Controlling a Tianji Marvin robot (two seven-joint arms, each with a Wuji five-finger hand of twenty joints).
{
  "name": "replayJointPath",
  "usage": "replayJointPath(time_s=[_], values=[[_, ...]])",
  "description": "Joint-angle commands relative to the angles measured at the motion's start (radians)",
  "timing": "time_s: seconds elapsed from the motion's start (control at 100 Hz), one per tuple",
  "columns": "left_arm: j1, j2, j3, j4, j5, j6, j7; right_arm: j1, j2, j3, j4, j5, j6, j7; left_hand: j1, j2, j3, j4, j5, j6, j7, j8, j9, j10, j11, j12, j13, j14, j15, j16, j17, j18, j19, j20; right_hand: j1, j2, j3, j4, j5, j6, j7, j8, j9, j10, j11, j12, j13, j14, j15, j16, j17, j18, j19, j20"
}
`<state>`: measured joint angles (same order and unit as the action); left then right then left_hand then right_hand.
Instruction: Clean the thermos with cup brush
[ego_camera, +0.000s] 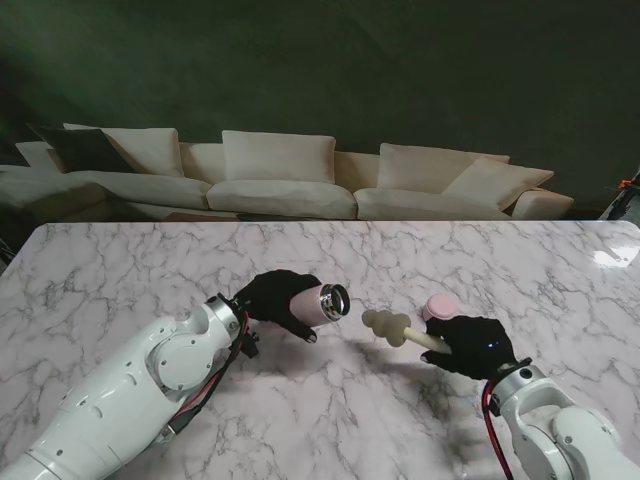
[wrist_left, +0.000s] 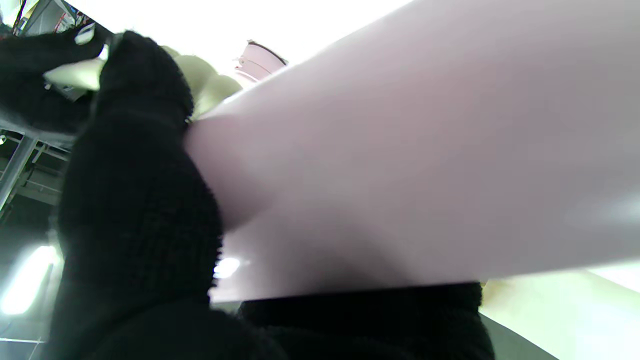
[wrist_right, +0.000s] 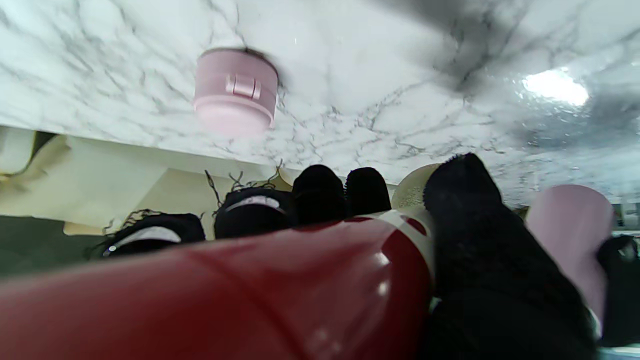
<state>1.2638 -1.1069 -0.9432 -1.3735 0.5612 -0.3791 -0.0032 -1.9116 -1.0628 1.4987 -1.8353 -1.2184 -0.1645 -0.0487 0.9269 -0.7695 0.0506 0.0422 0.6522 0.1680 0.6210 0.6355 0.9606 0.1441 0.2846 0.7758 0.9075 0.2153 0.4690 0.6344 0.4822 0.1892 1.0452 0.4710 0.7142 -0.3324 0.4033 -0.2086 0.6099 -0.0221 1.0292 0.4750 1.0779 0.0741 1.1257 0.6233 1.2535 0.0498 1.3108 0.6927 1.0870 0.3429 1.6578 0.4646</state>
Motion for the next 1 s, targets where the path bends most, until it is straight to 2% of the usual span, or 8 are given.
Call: replayJointPath(time_s=[0.0, 0.23, 0.43, 0.62, 0.99], values=[[-0.016, -0.001, 0.006, 0.005, 0.01, 0.003, -0.015, -0.003, 0.013, 0.024, -0.046, 0.007, -0.009, 0.019, 0.358, 0.513, 0.253, -0.017, 0.058, -0.158, 0.115, 0.035, -0.017, -0.046, 0.03, -0.004, 0.065, -0.072, 0.183, 0.05, 0.009, -0.103, 0.118, 0.056, 0.139, 0.057, 0.181, 0.03, 0.069, -0.165, 0.086, -0.02, 0.035, -0.01, 0.051, 0.019, 0.069, -0.241, 0.339, 0.103, 0.046, -0.014, 0.086, 0.023], [-0.052, 0.005, 0.038, 0.021, 0.049, -0.01, -0.027, 0.007, 0.021, 0.129, -0.137, 0.023, -0.177, 0.136, 0.359, 0.515, 0.253, -0.016, 0.057, -0.161, 0.117, 0.037, -0.019, -0.05, 0.031, -0.003, 0.064, -0.076, 0.186, 0.052, 0.009, -0.105, 0.119, 0.058, 0.136, 0.048, 0.19, 0.029, 0.079, -0.173, 0.085, -0.015, 0.052, -0.021, 0.08, 0.044, 0.069, -0.258, 0.357, 0.119, 0.05, -0.026, 0.105, 0.034], [-0.06, 0.002, 0.051, 0.028, 0.068, -0.019, -0.003, 0.051, 0.031, 0.164, -0.174, 0.035, -0.292, 0.206, 0.358, 0.518, 0.253, -0.016, 0.055, -0.163, 0.121, 0.04, -0.021, -0.054, 0.034, 0.0, 0.061, -0.077, 0.187, 0.054, 0.008, -0.108, 0.119, 0.058, 0.13, 0.039, 0.196, 0.028, 0.087, -0.184, 0.082, -0.012, 0.058, -0.025, 0.077, 0.053, 0.069, -0.264, 0.364, 0.126, 0.054, -0.036, 0.118, 0.041], [-0.051, 0.003, 0.05, 0.02, 0.075, -0.035, 0.004, 0.092, 0.037, 0.156, -0.185, 0.04, -0.343, 0.234, 0.357, 0.519, 0.253, -0.016, 0.055, -0.165, 0.123, 0.04, -0.022, -0.057, 0.035, -0.001, 0.06, -0.079, 0.188, 0.054, 0.008, -0.109, 0.119, 0.058, 0.124, 0.034, 0.205, 0.026, 0.09, -0.191, 0.078, -0.011, 0.064, -0.031, 0.069, 0.055, 0.069, -0.27, 0.366, 0.13, 0.055, -0.044, 0.122, 0.044], [-0.043, -0.004, 0.047, 0.018, 0.067, -0.051, 0.029, 0.174, 0.048, 0.099, -0.163, 0.036, -0.376, 0.286, 0.356, 0.52, 0.254, -0.016, 0.053, -0.166, 0.125, 0.039, -0.023, -0.056, 0.037, -0.001, 0.059, -0.08, 0.188, 0.054, 0.006, -0.11, 0.119, 0.058, 0.116, 0.027, 0.22, 0.022, 0.097, -0.196, 0.073, -0.008, 0.068, -0.034, 0.063, 0.06, 0.069, -0.271, 0.365, 0.133, 0.055, -0.049, 0.124, 0.047]])
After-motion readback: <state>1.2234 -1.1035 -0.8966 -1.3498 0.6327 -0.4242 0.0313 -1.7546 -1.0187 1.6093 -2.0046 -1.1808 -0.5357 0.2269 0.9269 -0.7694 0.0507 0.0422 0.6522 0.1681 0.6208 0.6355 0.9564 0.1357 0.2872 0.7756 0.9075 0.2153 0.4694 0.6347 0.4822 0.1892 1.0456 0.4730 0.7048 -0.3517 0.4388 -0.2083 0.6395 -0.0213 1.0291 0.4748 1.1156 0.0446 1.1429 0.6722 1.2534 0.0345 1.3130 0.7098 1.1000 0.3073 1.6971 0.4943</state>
